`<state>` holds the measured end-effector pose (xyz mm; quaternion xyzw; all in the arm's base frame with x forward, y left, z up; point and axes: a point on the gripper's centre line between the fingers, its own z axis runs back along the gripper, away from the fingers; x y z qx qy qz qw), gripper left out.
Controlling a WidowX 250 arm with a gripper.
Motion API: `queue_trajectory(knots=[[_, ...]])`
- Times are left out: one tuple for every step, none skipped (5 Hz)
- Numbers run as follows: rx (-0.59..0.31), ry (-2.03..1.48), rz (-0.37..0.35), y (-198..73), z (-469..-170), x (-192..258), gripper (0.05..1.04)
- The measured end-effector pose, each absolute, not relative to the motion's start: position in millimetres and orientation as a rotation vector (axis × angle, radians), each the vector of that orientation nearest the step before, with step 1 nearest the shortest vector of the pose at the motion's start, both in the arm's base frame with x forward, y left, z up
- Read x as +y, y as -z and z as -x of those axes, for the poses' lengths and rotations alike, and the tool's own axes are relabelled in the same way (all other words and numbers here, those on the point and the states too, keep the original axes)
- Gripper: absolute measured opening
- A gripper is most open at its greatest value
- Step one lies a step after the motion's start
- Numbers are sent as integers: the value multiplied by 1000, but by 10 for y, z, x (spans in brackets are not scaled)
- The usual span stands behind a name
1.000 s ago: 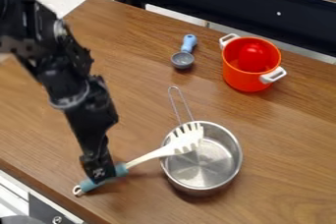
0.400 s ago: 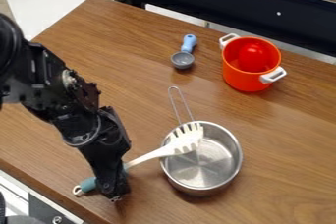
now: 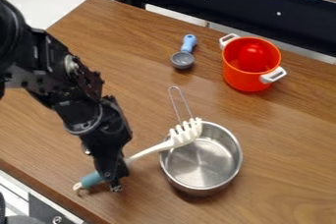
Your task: Moved the spatula to the upper left side of the table
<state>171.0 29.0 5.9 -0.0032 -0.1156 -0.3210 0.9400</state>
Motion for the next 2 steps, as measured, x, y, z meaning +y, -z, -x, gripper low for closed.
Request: queue_trajectory(knots=[[-267, 650, -3, -178, -1750, 326, 213], [-321, 608, 56, -427, -1841, 404, 213]])
